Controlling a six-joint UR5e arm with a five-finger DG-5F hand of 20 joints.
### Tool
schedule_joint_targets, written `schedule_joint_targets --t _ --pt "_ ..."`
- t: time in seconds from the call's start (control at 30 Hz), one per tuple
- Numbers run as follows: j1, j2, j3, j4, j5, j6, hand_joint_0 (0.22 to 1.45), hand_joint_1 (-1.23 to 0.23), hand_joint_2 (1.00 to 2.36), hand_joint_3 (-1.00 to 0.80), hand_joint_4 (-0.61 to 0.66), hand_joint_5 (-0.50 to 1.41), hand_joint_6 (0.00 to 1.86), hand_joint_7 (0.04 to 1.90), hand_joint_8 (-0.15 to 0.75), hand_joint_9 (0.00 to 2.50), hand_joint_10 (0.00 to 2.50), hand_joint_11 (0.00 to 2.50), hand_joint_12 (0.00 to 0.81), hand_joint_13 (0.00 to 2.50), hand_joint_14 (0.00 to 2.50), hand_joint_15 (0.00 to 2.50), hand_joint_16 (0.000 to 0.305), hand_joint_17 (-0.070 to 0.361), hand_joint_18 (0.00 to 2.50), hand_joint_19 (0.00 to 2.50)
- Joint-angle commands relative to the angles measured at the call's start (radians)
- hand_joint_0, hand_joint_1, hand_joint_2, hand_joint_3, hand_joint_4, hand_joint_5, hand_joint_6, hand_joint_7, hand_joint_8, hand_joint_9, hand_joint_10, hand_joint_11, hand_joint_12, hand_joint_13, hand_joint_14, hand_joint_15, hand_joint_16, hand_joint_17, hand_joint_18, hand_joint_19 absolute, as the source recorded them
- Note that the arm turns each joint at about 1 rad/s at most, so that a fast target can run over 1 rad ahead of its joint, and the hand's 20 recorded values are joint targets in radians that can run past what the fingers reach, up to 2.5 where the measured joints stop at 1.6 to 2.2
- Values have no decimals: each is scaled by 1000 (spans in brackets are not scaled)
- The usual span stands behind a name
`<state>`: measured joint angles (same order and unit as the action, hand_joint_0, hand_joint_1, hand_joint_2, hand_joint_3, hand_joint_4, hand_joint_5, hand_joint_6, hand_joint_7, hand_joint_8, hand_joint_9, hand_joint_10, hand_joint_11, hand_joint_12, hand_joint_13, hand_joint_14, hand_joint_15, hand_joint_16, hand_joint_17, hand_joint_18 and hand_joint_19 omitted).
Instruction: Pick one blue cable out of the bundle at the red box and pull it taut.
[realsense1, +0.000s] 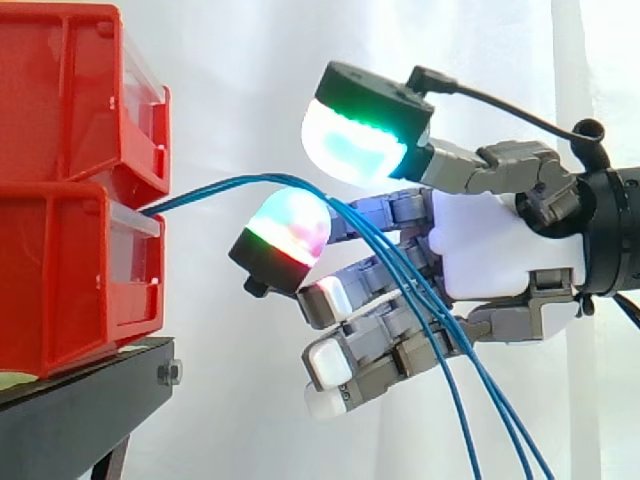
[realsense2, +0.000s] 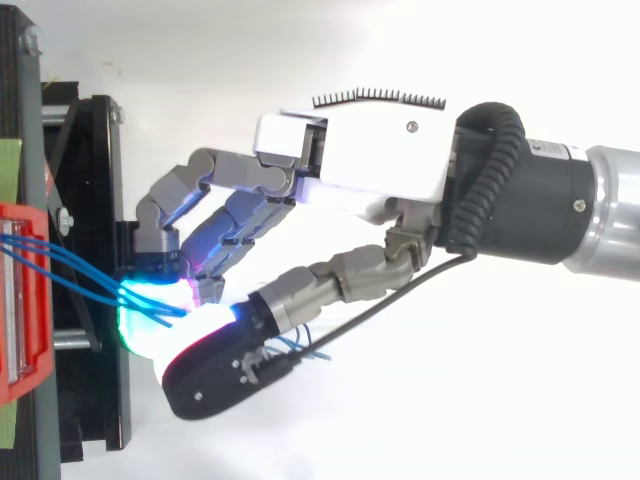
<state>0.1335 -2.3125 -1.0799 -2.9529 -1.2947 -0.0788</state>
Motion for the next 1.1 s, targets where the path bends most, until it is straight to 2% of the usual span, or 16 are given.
schedule_joint_targets --t 0.0,0.2,0.33,0.43,0.53,0.63,0.67,0.73,0.8,0.87,0.9,0.97,1.0,1.07 --pt "0 -1 0 0 0 4 607 -647 1000 -500 41 -221 930 902 284 876 13 1080 382 811 18 592 51 114 666 312" --pt "0 -1 0 -6 0 4 682 -723 1009 -401 -8 -220 940 926 284 886 12 1089 375 822 19 586 51 114 674 288" --pt "0 1 0 -6 0 2 768 -826 1000 -500 -39 -220 948 934 273 886 12 1080 363 824 20 573 50 111 680 241" --pt "0 -1 0 -6 0 2 782 -847 1000 -500 -50 -215 947 922 252 895 11 1084 357 826 21 574 48 108 696 218" --pt "0 1 -2 -6 0 1 748 -879 1000 -500 -54 -209 945 924 231 897 12 1088 354 831 19 571 48 107 699 217" --pt "0 -1 -2 -6 0 1 630 -971 1000 -500 -48 -209 944 931 223 895 12 1094 353 827 20 576 47 106 692 233" --pt "1 -1 0 -6 0 1 554 -990 1000 -500 -33 -210 947 920 233 894 11 1096 361 831 20 584 49 110 703 233" --pt "0 -1 -2 -6 0 2 495 -995 1000 -500 -16 -210 951 891 249 899 10 1089 373 839 19 582 52 116 720 238" --pt "0 -1 0 -6 0 1 435 -961 1000 -500 12 -208 955 852 281 917 8 1093 399 850 17 581 56 127 748 245" --pt "1 -1 0 -6 0 1 385 -824 1000 -500 46 -203 955 807 308 942 4 1083 435 881 17 583 63 141 791 260" --pt "0 -1 -2 -6 0 2 388 -807 1000 -500 46 -202 953 813 314 954 5 1078 436 879 18 589 63 141 790 272" --pt "0 -1 0 -6 0 2 426 -670 1000 -500 39 -198 942 840 303 957 7 1089 419 875 16 588 60 135 771 284" --pt "0 -1 0 -6 0 2 432 -649 1000 -500 38 -195 939 846 301 960 7 1082 420 874 16 589 59 134 767 287" --pt "0 1 0 -6 0 1 526 -563 1000 -500 19 -195 926 907 278 952 11 1093 392 852 18 596 52 117 710 314"
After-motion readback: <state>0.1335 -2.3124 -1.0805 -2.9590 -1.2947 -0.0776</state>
